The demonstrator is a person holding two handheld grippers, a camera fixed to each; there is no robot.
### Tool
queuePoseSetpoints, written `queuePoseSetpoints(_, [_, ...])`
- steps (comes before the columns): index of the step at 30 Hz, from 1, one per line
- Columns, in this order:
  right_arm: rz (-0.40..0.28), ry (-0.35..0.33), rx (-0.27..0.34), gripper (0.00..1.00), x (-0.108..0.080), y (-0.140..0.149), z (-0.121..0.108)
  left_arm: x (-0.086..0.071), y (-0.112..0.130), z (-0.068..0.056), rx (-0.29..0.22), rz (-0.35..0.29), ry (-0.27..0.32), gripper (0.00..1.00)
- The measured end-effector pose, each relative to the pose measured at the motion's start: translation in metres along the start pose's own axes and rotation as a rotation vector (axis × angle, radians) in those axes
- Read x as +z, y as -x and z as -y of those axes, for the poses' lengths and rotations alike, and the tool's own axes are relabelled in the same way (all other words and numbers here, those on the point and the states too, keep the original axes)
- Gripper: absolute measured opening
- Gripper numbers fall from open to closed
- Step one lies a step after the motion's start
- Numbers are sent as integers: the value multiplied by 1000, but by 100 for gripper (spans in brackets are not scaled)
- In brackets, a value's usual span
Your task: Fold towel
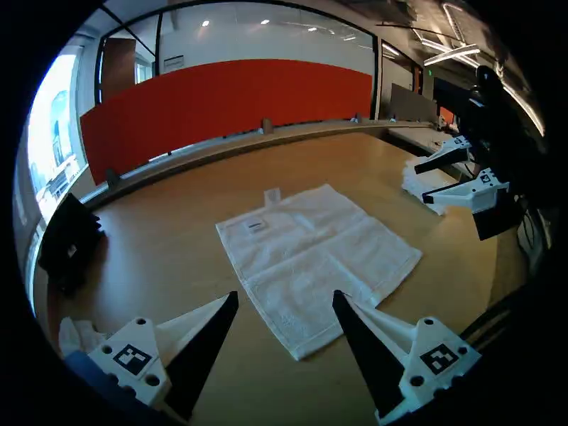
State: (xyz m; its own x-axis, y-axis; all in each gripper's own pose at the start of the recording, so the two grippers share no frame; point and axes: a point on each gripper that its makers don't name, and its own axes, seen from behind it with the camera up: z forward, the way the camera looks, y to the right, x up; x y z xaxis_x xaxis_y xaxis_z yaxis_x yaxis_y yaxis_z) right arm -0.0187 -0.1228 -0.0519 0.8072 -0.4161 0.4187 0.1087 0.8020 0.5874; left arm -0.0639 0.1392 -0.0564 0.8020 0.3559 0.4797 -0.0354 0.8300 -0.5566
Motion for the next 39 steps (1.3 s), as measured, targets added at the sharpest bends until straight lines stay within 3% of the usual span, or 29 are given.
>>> queuePoseSetpoints(14, [84,-29,8,100,19,49,15,25,55,-6,27,126,22,99])
queuePoseSetpoints(26, [148,-53,28,100,18,87,25,29,89,-14,4,209,41,99])
queuePoseSetpoints(39, [188,-77,22,98,21,112,29,33,102,-21,1,256,54,99])
